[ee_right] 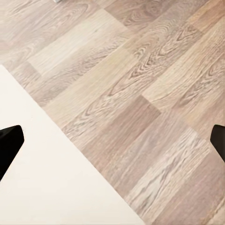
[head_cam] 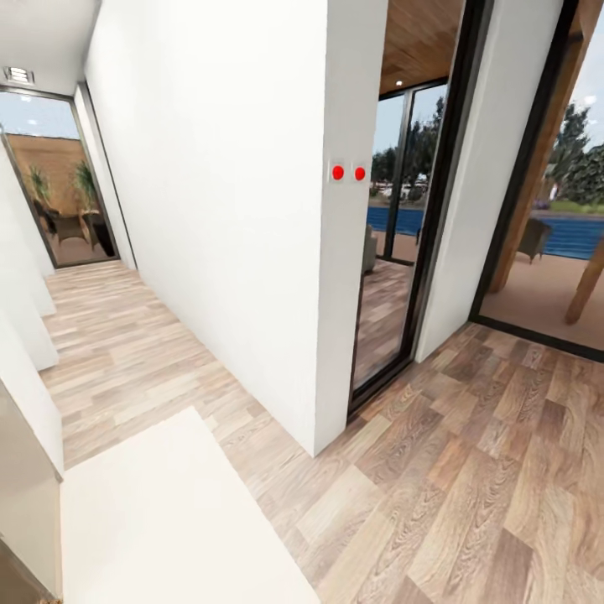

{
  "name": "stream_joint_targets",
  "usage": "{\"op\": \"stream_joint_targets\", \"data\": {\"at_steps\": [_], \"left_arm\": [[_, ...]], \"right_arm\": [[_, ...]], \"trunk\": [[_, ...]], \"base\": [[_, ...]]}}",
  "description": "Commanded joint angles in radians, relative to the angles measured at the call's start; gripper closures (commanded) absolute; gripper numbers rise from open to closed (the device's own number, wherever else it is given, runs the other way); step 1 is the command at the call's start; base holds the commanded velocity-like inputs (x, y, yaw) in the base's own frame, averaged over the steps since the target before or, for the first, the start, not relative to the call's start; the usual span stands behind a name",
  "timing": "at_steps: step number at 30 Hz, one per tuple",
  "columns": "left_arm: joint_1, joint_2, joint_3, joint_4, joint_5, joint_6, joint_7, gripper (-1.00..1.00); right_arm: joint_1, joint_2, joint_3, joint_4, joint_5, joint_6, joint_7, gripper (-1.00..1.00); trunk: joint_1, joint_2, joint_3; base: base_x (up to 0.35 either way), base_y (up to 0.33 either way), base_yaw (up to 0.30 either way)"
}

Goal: Set up a coffee station on the kitchen countertop: keep the coffee maker on the countertop, move the bottle of coffee from the kitchen shelf to the counter next to the coffee maker, place a paper coffee filter on top of the coffee maker, put the saucer next to the coffee maker with the coffee cup on the saucer, and place the electric kettle next to the coffee maker.

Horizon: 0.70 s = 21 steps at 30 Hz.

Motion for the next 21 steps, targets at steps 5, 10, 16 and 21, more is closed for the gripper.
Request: {"op": "stream_joint_targets", "data": {"at_steps": [5, 10, 16, 21], "left_arm": [[-0.001, -0.002, -0.002, 0.002, 0.008, -0.003, -0.003, -1.00], [-0.001, -0.002, -0.002, 0.002, 0.010, -0.003, -0.001, -1.00], [-0.001, -0.007, -0.003, 0.002, 0.006, -0.004, 0.002, -1.00], [-0.001, -0.005, -0.003, 0.003, 0.008, -0.003, 0.003, -1.00]], "right_arm": [[0.000, 0.000, -0.001, 0.002, 0.000, -0.003, -0.001, -1.00], [0.000, 0.000, -0.001, 0.002, -0.001, -0.003, -0.001, -1.00], [0.000, 0.000, -0.001, 0.003, 0.000, -0.003, -0.001, -1.00], [0.000, 0.000, -0.001, 0.004, 0.000, -0.003, -0.001, -1.00]], "trunk": [[0.000, -0.001, -0.006], [0.000, -0.001, -0.009], [0.000, -0.001, -0.013], [0.000, -0.001, -0.016]], "base": [[0.000, -0.108, 0.234], [0.000, -0.146, 0.263], [0.000, -0.011, 0.271], [0.000, -0.001, 0.272]]}}
